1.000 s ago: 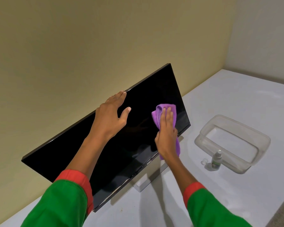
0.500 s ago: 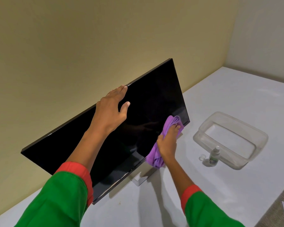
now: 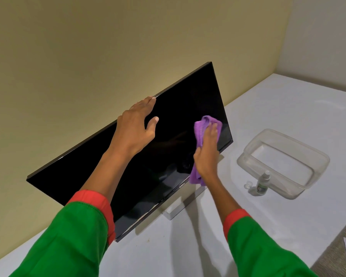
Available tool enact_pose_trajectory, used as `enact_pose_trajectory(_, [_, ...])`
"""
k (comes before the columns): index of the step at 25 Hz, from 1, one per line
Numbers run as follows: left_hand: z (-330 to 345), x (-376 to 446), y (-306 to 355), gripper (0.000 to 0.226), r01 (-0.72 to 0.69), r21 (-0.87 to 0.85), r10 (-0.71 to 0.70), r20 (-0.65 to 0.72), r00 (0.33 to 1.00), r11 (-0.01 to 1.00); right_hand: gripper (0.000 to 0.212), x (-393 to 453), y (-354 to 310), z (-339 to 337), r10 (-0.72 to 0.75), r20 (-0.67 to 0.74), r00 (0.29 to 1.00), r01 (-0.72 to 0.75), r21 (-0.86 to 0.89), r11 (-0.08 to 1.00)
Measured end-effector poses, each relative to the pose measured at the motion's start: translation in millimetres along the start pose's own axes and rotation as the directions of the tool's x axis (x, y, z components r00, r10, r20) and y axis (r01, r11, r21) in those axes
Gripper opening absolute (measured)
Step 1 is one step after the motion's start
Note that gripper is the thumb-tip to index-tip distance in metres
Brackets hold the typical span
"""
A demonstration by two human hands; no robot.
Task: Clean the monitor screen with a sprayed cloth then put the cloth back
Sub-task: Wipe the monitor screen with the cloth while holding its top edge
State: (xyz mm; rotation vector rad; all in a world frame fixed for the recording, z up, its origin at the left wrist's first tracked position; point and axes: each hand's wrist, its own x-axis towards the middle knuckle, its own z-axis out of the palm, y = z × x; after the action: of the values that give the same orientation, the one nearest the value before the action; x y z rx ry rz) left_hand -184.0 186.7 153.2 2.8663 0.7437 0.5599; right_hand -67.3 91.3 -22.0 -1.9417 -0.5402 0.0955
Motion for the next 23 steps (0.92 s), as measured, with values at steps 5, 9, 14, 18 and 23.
enact_pose_trajectory(5, [0, -1, 0, 0.051, -0.007, 0.002, 0.007, 0.002, 1.000, 1.000, 0.069, 1, 31, -3, 0.244, 0.053, 0.968, -0.243, -0.011, 0.970])
enact_pose_trajectory(9, [1, -2, 0, 0.051, -0.011, 0.016, 0.011, -0.010, 1.000, 1.000, 0.074, -58, 15, 25, 0.107, 0.114, 0.988, -0.108, 0.000, 0.994])
enact_pose_trajectory(14, [2, 0, -1, 0.051, -0.001, 0.024, 0.001, -0.007, 1.000, 1.000, 0.077, -28, -7, 20, -0.175, 0.081, 0.981, 0.185, -0.127, 0.975])
enact_pose_trajectory(18, [1, 0, 1, 0.051, 0.012, 0.015, -0.013, 0.004, 1.000, 1.000, 0.076, 26, 0, -12, -0.183, 0.000, 0.983, 0.182, -0.117, 0.976])
enact_pose_trajectory(23, [0, -1, 1, 0.050, -0.001, 0.014, 0.001, 0.000, 1.000, 1.000, 0.066, 33, 30, -21, 0.111, 0.026, 0.993, -0.112, 0.036, 0.993])
